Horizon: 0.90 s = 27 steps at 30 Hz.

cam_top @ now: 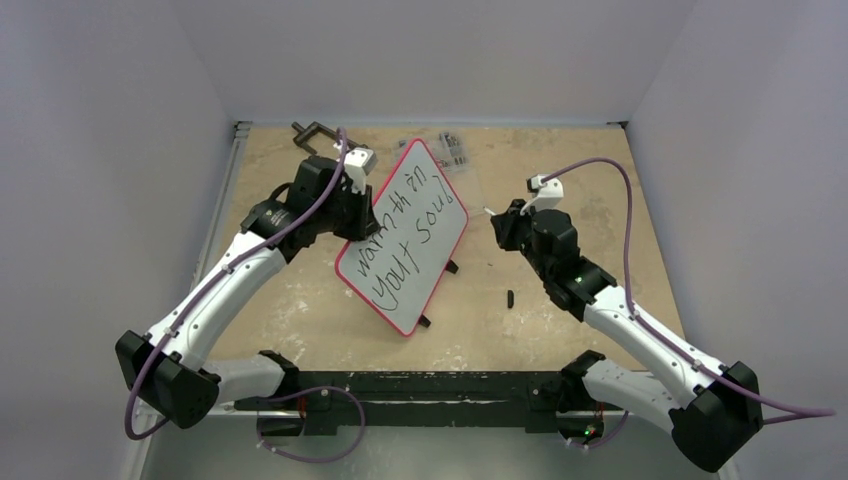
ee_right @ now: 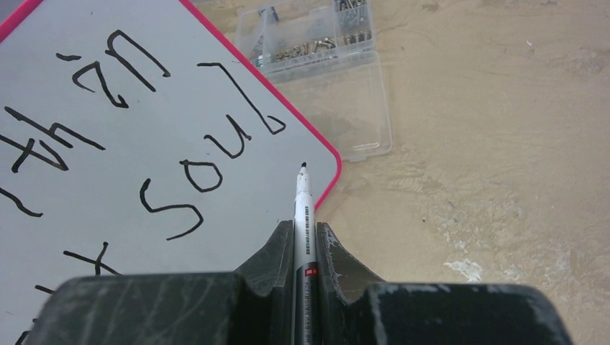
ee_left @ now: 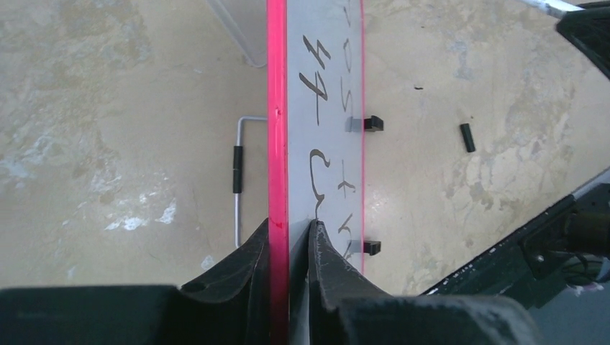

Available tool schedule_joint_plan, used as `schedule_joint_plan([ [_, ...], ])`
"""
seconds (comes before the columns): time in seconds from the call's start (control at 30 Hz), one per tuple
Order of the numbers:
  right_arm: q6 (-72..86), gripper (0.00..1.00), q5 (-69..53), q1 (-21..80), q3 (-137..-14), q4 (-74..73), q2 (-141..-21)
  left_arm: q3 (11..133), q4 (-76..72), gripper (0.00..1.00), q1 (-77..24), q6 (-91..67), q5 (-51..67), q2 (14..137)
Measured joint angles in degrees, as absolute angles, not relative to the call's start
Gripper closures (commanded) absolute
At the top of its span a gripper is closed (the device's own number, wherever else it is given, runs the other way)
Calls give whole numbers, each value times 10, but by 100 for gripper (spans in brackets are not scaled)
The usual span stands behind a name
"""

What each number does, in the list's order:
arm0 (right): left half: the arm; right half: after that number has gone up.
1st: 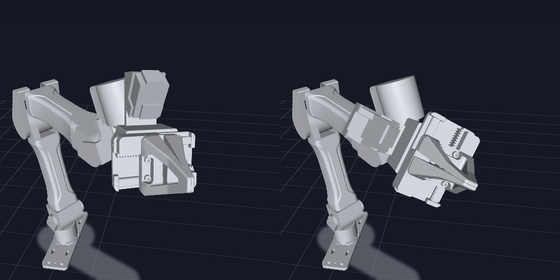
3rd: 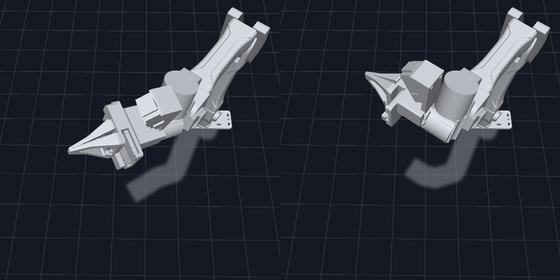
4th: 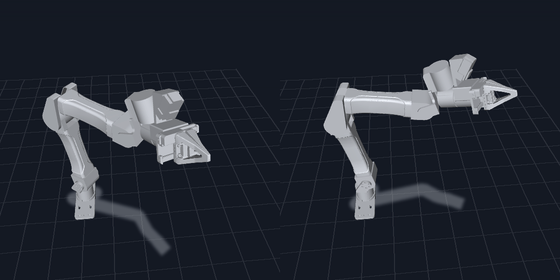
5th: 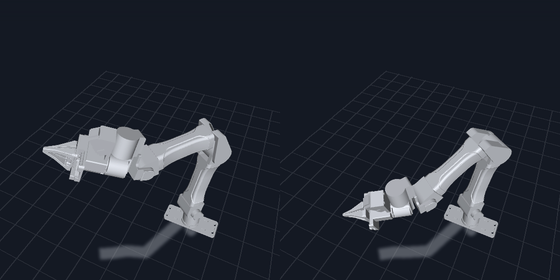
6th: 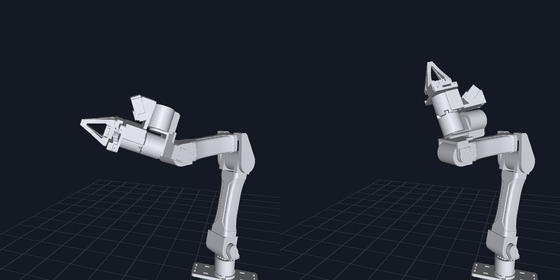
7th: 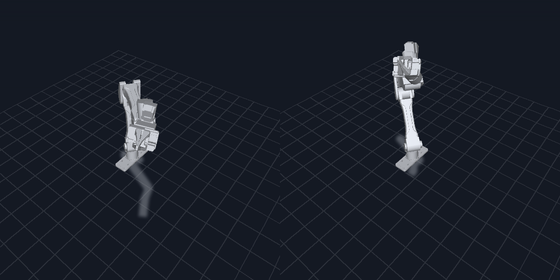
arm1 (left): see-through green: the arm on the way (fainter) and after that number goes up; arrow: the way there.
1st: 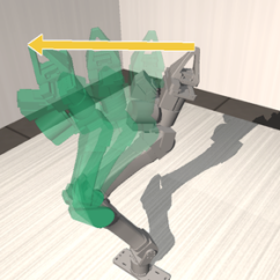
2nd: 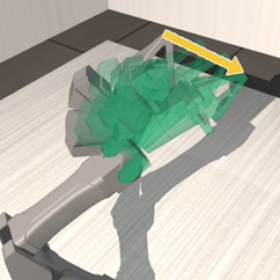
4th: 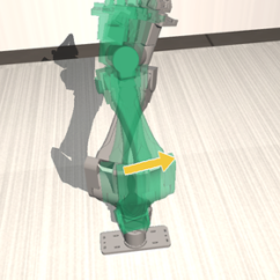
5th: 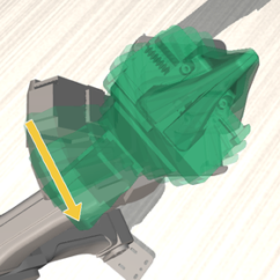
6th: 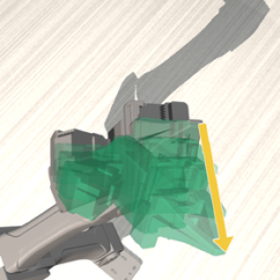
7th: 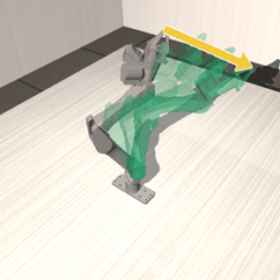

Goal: Write a sentence on the whiteboard
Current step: Put down the whiteboard on the whiteboard stand.

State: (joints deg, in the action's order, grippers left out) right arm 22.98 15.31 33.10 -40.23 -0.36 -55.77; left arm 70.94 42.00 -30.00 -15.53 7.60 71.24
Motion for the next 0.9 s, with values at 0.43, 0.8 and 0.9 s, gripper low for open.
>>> schedule_joint_plan([
  [0.43,232,100,152,331,-402,-3,-563,687,466,67,-296,-160,-18,715],
  [0.8,232,100,152,331,-402,0,-579,661,484,56,-296,-160,-58,713],
  [0.9,232,100,152,331,-402,0,-581,658,483,53,-296,-161,-60,711],
])
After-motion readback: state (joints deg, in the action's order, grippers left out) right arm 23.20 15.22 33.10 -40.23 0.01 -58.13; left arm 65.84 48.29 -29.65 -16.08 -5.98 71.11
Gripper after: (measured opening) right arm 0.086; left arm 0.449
